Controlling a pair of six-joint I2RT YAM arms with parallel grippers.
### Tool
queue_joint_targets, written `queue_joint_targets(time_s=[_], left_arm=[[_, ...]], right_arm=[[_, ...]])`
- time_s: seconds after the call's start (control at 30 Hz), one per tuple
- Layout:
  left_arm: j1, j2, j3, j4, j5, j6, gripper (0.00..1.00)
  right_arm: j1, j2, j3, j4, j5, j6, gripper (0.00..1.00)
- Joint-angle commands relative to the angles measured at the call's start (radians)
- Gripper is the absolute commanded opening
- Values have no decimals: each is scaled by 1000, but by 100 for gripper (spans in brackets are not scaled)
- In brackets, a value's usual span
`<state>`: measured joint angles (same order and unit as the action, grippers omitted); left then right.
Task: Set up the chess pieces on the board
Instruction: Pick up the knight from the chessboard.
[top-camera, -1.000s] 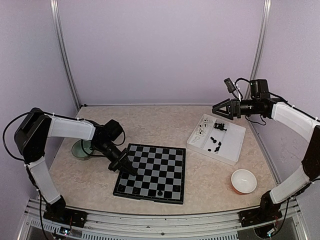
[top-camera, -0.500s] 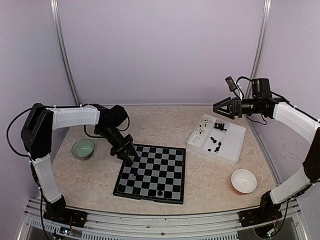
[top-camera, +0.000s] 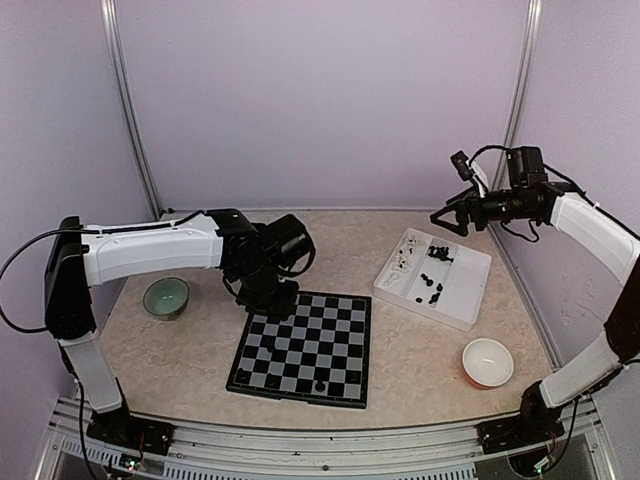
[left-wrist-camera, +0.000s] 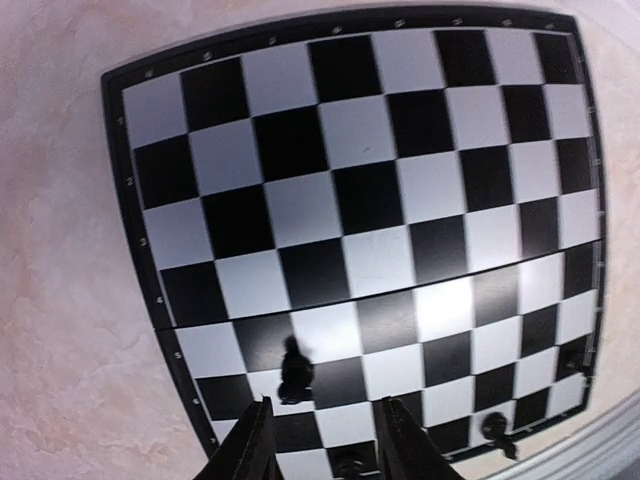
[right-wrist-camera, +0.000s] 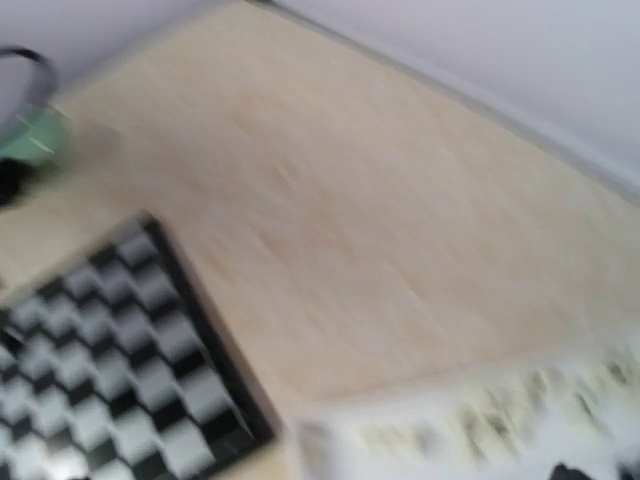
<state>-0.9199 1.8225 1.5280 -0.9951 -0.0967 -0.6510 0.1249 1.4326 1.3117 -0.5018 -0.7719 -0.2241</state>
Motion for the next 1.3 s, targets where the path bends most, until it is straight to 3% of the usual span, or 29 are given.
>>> queue_joint_targets(time_s=[0.0, 0.17, 0.53, 0.93, 1.27], left_arm=[[-12, -47, -122, 4, -253, 40, 41], [19, -81, -224, 67, -167, 6, 45], [55, -49, -232, 164, 29, 25, 42], [20, 6, -252, 121, 54, -7, 37], [16, 17, -268, 125, 86, -16, 23]], right_arm=[[-22, 20, -66, -51, 148, -109, 99], [-22, 39, -82, -57, 83, -96, 99], [-23, 75, -93, -60, 45, -94, 99], [-22, 77, -113, -36, 46, -77, 98], [-22, 69, -115, -36, 39, -73, 97]])
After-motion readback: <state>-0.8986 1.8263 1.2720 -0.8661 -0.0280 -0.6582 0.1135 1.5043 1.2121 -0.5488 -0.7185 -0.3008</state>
